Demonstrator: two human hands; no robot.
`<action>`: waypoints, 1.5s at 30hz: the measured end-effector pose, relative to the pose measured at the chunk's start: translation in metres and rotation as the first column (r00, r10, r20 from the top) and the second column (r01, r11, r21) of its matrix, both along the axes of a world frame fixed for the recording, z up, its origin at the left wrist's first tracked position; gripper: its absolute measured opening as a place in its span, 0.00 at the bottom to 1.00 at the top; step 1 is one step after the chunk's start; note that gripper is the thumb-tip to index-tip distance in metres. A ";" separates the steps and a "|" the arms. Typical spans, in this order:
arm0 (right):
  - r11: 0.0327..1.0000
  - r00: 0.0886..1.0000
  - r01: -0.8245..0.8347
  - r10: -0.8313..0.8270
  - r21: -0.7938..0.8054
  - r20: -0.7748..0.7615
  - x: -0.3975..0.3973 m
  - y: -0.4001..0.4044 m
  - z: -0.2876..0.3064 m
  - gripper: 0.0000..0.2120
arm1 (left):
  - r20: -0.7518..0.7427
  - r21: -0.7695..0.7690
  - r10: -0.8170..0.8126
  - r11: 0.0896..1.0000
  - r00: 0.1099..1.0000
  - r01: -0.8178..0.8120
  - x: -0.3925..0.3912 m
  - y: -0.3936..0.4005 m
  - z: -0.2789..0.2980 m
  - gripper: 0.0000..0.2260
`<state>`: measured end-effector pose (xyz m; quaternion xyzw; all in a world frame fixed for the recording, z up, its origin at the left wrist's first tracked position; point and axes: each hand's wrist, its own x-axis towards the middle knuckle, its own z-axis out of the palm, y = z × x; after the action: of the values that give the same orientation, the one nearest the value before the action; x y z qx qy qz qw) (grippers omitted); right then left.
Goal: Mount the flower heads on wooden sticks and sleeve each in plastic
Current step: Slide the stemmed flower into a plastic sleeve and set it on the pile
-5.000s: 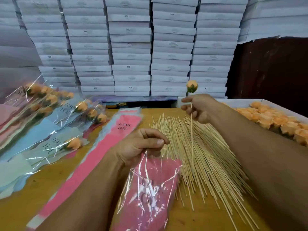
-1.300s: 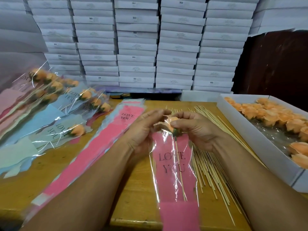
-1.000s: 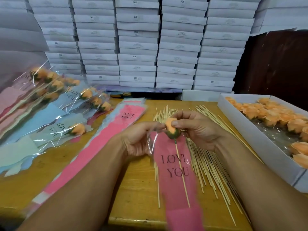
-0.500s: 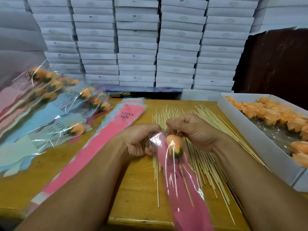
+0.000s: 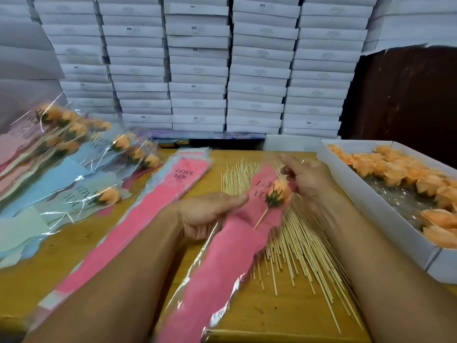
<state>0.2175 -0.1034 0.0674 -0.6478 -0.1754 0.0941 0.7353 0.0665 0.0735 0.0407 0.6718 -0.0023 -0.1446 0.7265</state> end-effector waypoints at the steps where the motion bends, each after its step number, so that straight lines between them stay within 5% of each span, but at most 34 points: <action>1: 0.997 0.997 0.073 -0.073 0.001 0.009 0.004 -0.001 0.000 0.12 | -0.004 0.001 -0.061 0.998 0.998 0.061 -0.002 -0.003 0.001 0.12; 3: 0.989 0.989 0.148 -0.148 0.010 0.012 0.009 -0.004 -0.002 0.13 | -0.023 0.029 -0.106 0.994 0.994 0.107 -0.002 -0.006 0.003 0.05; 6: 0.988 0.988 0.156 -0.156 0.018 0.002 0.012 -0.003 -0.005 0.14 | -0.019 0.102 -0.059 0.993 0.998 0.061 -0.001 -0.008 0.003 0.08; 10: 0.985 0.985 0.169 -0.169 0.020 0.039 0.013 0.003 -0.003 0.19 | 0.003 -0.015 -0.004 1.000 1.000 0.004 -0.003 -0.011 0.006 0.07; 14: 0.959 0.961 0.222 -0.185 -0.176 0.205 0.002 0.003 0.002 0.22 | 0.096 -0.147 0.233 0.965 0.968 -0.218 -0.002 -0.008 0.008 0.06; 17: 0.923 0.979 -0.172 0.198 -0.344 0.041 -0.016 0.000 0.006 0.29 | 0.143 -0.221 0.371 0.916 0.918 -0.335 0.000 -0.006 0.010 0.06; 20: 0.623 0.751 -0.631 0.640 -0.461 -0.163 -0.032 -0.003 0.009 0.25 | 0.173 -0.242 0.445 0.884 0.879 -0.400 0.002 -0.006 0.012 0.05; 23: 0.454 0.576 -0.784 0.786 -0.423 -0.225 -0.047 0.001 0.008 0.14 | 0.154 -0.280 0.531 0.832 0.833 -0.479 0.003 -0.009 0.013 0.08; 27: 0.535 0.628 -0.766 0.743 -0.357 -0.234 -0.054 0.007 0.003 0.17 | 0.114 -0.280 0.612 0.776 0.783 -0.566 -0.001 -0.016 0.022 0.14; 33: 0.762 0.787 -0.618 0.599 -0.197 -0.150 -0.053 0.015 -0.001 0.11 | 0.181 0.339 0.571 0.728 0.801 -0.596 -0.020 -0.038 0.045 0.17; 38: 0.798 0.811 -0.585 0.576 -0.149 -0.101 -0.052 0.019 -0.002 0.11 | 0.166 0.204 0.572 0.777 0.803 -0.596 -0.041 -0.047 0.049 0.11; 45: 0.783 0.805 -0.594 0.581 -0.183 -0.125 -0.049 0.018 -0.001 0.26 | 0.386 0.246 0.694 0.558 0.608 -0.793 -0.070 -0.020 0.050 0.02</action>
<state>0.1687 -0.0856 0.0662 -0.6328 -0.3344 0.3563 0.6007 -0.0039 0.0531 0.0912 0.7517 0.2233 0.2649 0.5612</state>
